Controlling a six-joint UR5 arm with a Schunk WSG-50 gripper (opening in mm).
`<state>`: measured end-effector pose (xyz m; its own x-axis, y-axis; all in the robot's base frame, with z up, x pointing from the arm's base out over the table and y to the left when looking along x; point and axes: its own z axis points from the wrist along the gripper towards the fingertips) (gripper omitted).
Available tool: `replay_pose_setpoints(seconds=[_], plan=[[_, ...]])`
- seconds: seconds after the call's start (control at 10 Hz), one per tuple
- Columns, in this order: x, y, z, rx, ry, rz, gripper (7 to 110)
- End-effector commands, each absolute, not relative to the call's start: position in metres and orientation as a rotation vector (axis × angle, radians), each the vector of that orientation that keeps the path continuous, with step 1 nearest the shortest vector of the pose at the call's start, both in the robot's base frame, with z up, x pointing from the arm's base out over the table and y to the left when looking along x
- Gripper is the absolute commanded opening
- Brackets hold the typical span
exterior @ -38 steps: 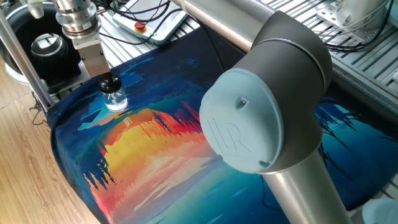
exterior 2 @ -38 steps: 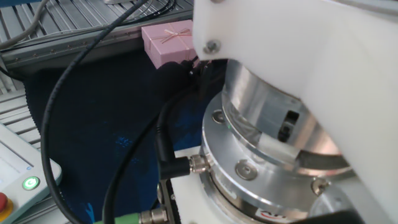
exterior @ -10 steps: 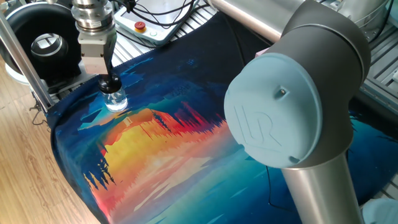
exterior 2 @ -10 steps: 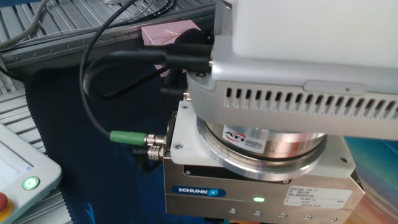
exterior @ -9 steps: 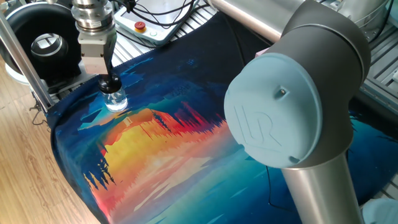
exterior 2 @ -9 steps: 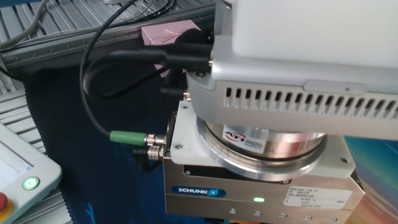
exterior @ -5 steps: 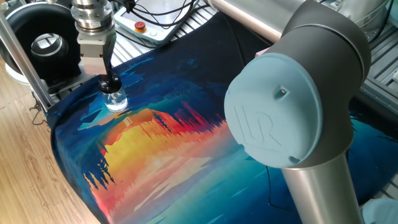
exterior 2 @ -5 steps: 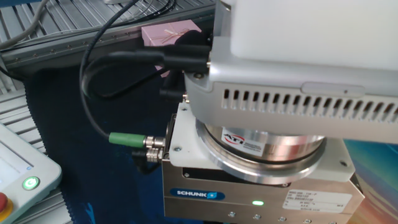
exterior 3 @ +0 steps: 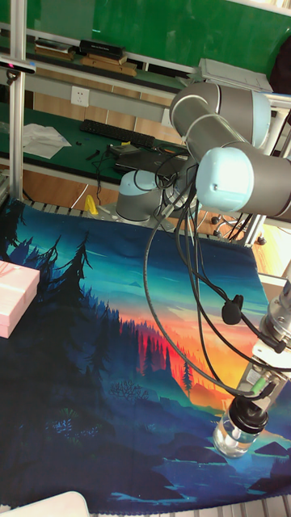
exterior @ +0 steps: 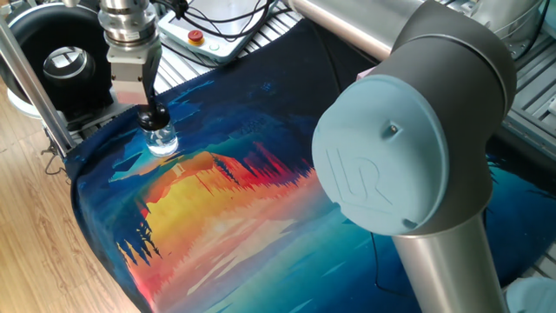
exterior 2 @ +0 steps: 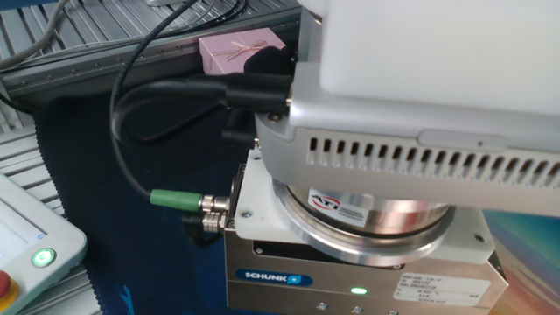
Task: Unscrew the lid from the jar
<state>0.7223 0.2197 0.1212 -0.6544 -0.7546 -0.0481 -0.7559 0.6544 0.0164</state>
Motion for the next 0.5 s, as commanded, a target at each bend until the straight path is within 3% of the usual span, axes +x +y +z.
replay_pose_setpoints(seconds=[0.0, 0.4], plan=[[0.7248, 0.2207, 0.1218, -1.25, 2.83, 0.055, 22], [0.7252, 0.2224, 0.1213, -1.25, 2.826, 0.057, 22]])
